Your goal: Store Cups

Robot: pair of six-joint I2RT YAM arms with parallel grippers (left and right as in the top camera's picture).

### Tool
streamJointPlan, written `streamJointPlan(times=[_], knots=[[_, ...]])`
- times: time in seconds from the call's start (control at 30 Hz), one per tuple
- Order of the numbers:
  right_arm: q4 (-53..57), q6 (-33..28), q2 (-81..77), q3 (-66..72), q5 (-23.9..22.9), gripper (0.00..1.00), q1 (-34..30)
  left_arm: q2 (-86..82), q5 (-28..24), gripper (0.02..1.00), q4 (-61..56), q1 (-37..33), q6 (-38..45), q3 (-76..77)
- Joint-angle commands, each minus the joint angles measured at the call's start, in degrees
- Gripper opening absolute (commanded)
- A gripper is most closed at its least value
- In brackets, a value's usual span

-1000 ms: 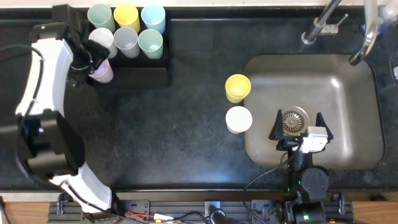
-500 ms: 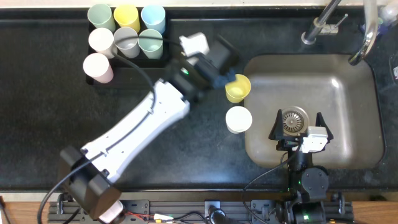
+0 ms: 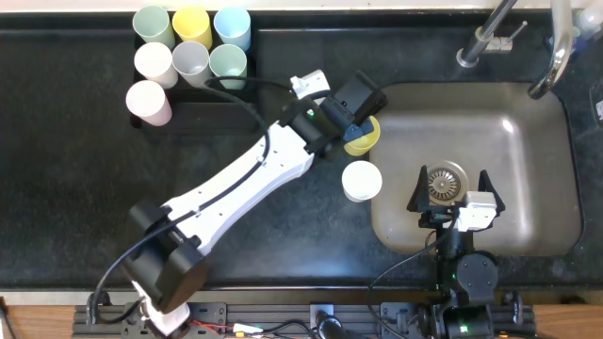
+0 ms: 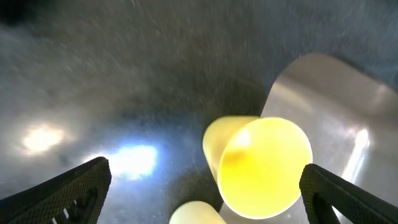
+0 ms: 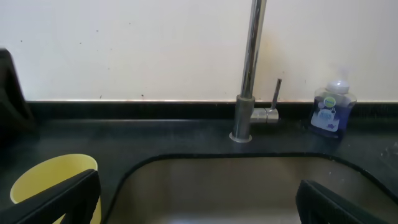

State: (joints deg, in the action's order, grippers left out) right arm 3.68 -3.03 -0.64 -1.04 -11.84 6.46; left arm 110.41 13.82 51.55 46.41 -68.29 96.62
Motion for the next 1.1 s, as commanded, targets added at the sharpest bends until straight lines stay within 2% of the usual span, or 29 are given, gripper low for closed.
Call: streamJointPlan(times=[0.03, 0.27, 0.7, 0.8, 0.83, 0.87, 0.97, 1.0, 1.1], knots=[[-0.37, 0.07, 0.44, 0.76, 0.20, 0.996, -0.11, 1.92, -5.11, 0.998, -0.13, -0.11, -1.20, -0.22], [-0.37, 0.07, 0.44, 0.76, 0.20, 0.998, -0.11, 3.76, -8.13, 0.998, -0.09, -0.11, -1.22, -0.22], [-0.37, 0.07, 0.44, 0.76, 0.20, 0.998, -0.11, 6.19, -9.25, 0.974, 0.09, -1.99, -1.22, -0.22], [-0.37, 0.07, 0.44, 0.76, 0.20, 0.998, -0.11, 6.49, -9.33, 0.844, -0.02, -2.38, -1.25, -0.22], [-0.37, 0.07, 0.44, 0.76, 0.20, 0.998, -0.11, 6.64, -9.53, 0.829, -0.11, -2.49, -1.25, -0.22], [-0.37, 0.07, 0.44, 0.76, 0.20, 0.998, -0.11, 6.78, -9.55, 0.728, -0.13, -2.62, -1.29, -0.22], [-0.37, 0.07, 0.44, 0.76, 0.20, 0.996, -0.11, 7.23, -9.53, 0.224, -0.17, -2.82, -2.56, -0.22], [-0.37, 0.07, 0.44, 0.76, 0.20, 0.998, -0.11, 7.28, -9.51, 0.086, -0.35, -2.84, -2.54, -0.22], [-0.37, 0.07, 0.44, 0.76, 0.20, 0.998, -0.11, 7.37, -9.46, 0.036, -1.03, -2.97, -2.54, -0.22]])
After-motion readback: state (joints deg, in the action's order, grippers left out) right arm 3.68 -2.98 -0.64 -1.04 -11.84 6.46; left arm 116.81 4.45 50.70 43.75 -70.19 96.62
